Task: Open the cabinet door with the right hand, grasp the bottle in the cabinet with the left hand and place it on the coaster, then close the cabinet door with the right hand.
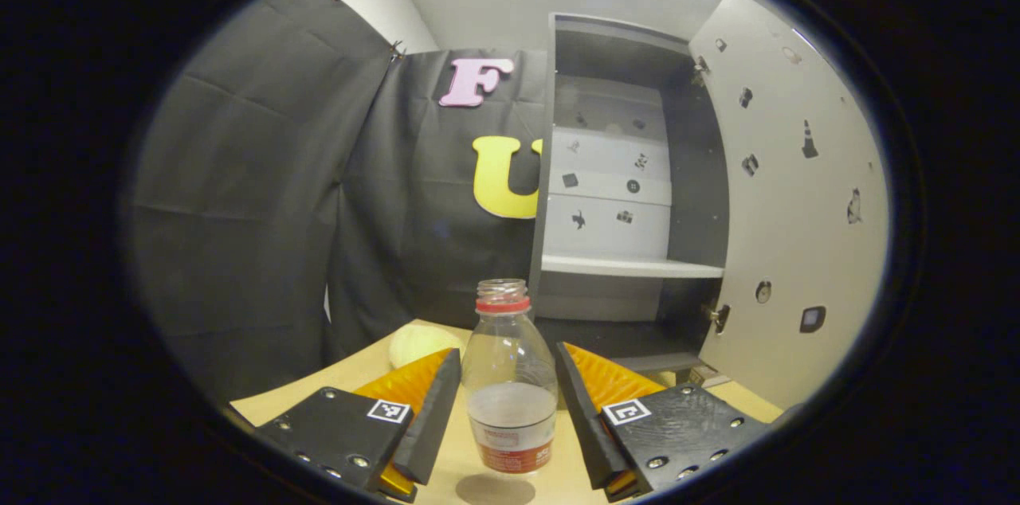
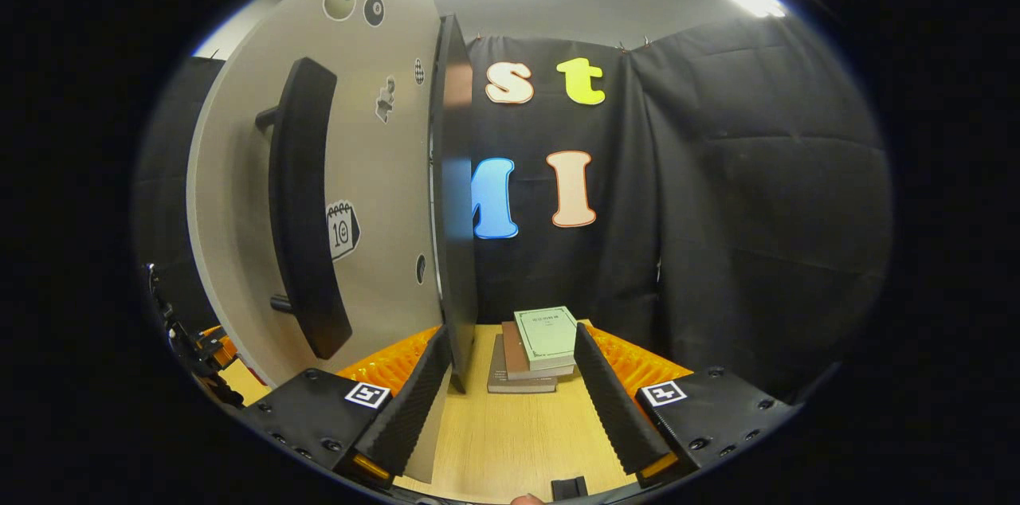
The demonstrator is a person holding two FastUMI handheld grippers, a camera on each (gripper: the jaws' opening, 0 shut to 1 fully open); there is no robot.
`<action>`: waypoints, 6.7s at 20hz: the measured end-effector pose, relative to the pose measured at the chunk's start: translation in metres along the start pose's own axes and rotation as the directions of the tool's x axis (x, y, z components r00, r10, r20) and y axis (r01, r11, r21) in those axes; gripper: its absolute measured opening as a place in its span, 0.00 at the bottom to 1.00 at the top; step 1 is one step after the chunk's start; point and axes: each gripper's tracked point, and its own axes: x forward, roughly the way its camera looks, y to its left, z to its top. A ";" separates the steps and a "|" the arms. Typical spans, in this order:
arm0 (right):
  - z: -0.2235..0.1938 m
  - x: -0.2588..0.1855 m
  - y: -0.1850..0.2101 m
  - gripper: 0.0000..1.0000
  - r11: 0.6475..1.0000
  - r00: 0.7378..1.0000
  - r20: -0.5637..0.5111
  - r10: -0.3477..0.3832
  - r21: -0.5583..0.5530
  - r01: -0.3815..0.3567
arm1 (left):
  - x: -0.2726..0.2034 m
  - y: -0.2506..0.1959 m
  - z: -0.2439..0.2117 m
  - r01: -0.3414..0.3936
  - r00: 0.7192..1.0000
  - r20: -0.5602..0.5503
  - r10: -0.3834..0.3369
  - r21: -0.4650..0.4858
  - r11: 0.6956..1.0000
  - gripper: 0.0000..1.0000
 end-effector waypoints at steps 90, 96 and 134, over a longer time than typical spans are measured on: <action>0.103 0.018 0.230 0.94 1.000 0.996 0.088 -0.021 0.002 0.021 | 0.004 0.178 0.186 0.007 0.991 0.129 -0.024 0.128 0.992 0.77; 0.103 0.041 0.275 0.94 0.998 0.995 0.072 0.064 -0.025 -0.063 | -0.003 0.206 0.181 -0.035 0.992 0.127 0.019 0.128 0.991 0.77; 0.061 -0.068 0.023 0.98 0.993 0.978 0.182 0.104 0.036 -0.113 | -0.137 -0.053 0.237 -0.093 0.985 0.165 0.048 0.279 0.956 0.77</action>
